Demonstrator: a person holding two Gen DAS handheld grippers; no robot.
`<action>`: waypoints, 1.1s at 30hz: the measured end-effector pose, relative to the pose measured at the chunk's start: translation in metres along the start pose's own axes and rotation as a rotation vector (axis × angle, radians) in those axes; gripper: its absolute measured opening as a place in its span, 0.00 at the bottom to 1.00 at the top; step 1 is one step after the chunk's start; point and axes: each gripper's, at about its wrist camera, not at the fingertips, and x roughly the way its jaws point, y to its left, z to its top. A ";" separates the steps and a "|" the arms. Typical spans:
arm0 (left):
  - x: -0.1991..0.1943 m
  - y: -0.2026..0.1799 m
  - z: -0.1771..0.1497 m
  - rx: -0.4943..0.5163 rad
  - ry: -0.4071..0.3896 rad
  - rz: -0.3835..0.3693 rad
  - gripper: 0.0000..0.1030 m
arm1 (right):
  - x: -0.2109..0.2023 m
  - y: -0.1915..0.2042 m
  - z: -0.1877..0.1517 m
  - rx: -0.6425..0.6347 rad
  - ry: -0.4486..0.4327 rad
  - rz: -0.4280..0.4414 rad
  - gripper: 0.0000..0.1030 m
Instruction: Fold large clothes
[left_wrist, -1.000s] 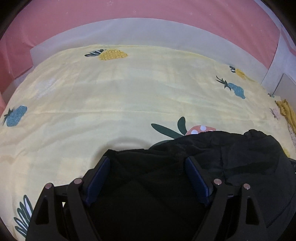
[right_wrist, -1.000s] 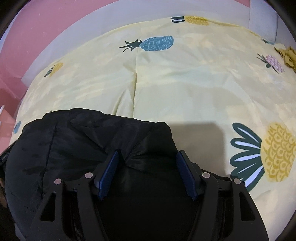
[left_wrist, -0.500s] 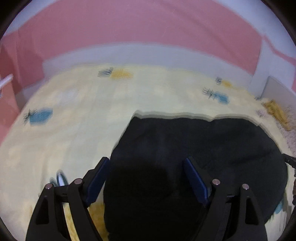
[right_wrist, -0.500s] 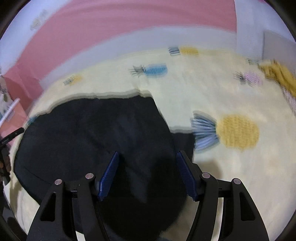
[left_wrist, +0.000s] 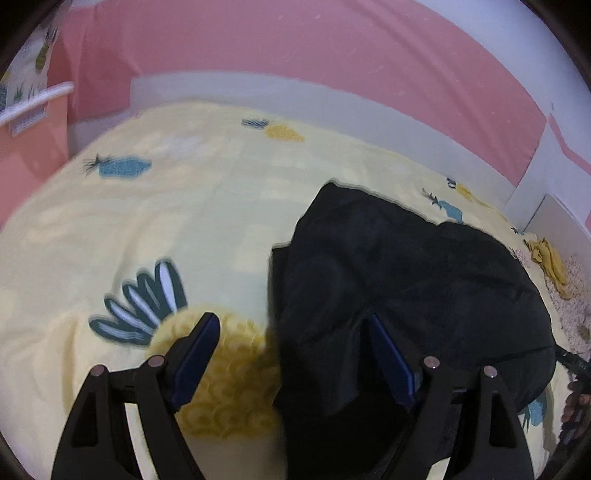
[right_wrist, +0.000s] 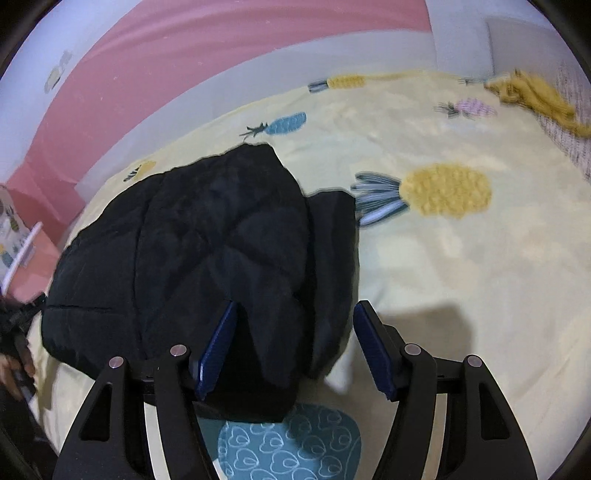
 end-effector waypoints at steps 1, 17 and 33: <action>0.006 0.003 -0.002 -0.017 0.015 -0.007 0.81 | 0.003 -0.005 0.000 0.024 0.007 0.018 0.64; 0.071 0.010 0.003 -0.114 0.147 -0.190 0.84 | 0.067 -0.037 0.017 0.166 0.100 0.227 0.69; 0.094 0.018 0.007 -0.125 0.175 -0.338 0.83 | 0.082 -0.028 0.026 0.155 0.121 0.293 0.69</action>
